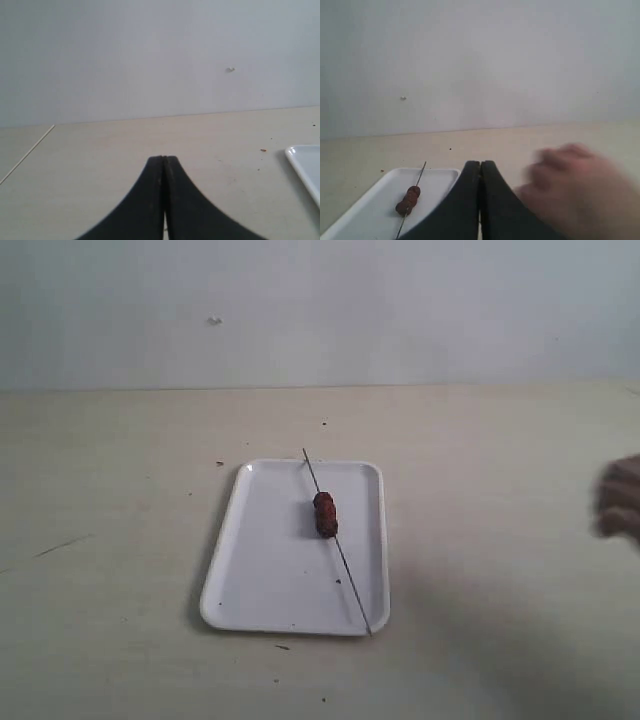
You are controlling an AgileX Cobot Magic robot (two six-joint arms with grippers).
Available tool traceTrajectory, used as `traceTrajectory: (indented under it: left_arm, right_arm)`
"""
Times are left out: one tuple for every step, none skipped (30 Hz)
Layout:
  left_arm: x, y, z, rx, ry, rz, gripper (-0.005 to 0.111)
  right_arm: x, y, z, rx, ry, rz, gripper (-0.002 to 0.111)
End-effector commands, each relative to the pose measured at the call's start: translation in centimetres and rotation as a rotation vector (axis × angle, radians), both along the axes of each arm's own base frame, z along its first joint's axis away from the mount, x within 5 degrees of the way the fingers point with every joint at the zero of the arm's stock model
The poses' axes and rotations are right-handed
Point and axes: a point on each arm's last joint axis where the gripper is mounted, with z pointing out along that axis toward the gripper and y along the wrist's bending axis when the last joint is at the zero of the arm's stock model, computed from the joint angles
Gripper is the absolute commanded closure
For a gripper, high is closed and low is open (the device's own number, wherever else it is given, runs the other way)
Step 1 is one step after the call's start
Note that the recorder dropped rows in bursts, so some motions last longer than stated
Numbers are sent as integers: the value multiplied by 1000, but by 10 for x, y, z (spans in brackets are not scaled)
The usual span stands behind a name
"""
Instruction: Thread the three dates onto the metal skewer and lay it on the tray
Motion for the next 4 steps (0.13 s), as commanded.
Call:
traceTrajectory:
  left_arm:
    - [0, 0, -1, -5, -2, 5, 107]
    - [0, 0, -1, -5, -2, 5, 107]
    - [0, 0, -1, -5, -2, 5, 107]
    - [0, 0, -1, -5, -2, 5, 107]
  right_arm:
    - [0, 0, -1, -7, -8, -3, 108]
    - [0, 0, -1, -7, -8, -3, 108]
    - [0, 0, -1, -9, -8, -3, 108]
    - [0, 0, -1, -9, -8, -3, 108]
